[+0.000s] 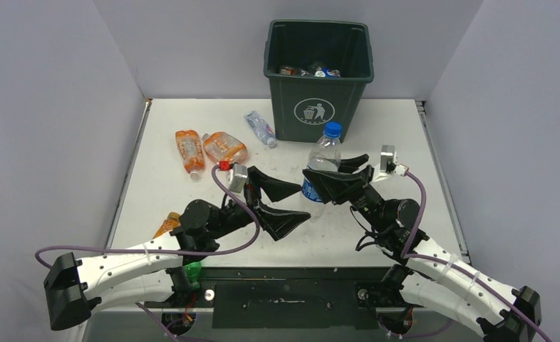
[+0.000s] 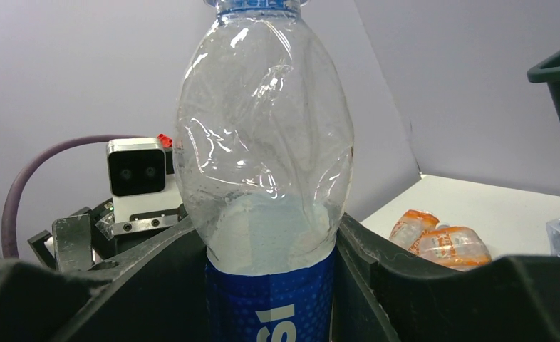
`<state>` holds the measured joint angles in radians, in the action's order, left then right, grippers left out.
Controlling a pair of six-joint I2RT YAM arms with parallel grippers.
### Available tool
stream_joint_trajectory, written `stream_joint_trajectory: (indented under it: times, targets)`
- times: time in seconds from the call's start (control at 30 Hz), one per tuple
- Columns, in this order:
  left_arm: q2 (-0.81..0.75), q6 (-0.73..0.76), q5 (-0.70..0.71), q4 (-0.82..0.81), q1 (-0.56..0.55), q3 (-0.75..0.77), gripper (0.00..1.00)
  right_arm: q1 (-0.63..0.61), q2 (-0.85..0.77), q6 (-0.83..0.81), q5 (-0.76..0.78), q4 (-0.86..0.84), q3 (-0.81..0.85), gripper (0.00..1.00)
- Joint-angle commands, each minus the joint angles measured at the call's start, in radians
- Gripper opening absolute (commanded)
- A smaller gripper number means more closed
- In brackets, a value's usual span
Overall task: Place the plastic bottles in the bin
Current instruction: Pick up the plastic bottle at the center of the board, then place the plastic bottle in the trash bin.
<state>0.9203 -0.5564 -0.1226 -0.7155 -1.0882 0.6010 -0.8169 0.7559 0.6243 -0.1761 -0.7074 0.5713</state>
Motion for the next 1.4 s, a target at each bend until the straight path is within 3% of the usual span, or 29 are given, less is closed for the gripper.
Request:
stream_joint_trajectory:
  times: [0.0,0.4,0.77,0.93,1.2,1.27,1.37]
  targets:
    - [0.058,-0.033,-0.134,-0.089,0.004,0.084,0.96,-0.001,0.018,0.051,-0.052,-0.159,-0.004,0.47]
    - [0.053,0.061,0.021,-0.007,0.007,0.079,0.96,-0.003,0.05,0.185,-0.132,-0.293,-0.022,0.47]
    - [0.14,0.001,-0.222,-0.034,0.005,0.137,1.0,-0.003,0.15,0.302,-0.178,-0.477,-0.036,0.48]
    - [0.145,-0.012,-0.245,-0.036,0.005,0.137,0.77,-0.005,0.154,0.3,-0.176,-0.481,-0.041,0.48]
    - [0.174,-0.042,-0.279,-0.08,0.004,0.129,0.53,-0.004,0.164,0.285,-0.17,-0.495,-0.056,0.51]
    - [0.17,-0.038,-0.272,-0.085,0.004,0.127,0.47,-0.005,0.163,0.286,-0.177,-0.483,-0.053,0.62]
    - [0.143,-0.007,-0.235,-0.069,0.005,0.113,0.37,-0.004,0.129,0.25,-0.194,-0.372,-0.026,0.9]
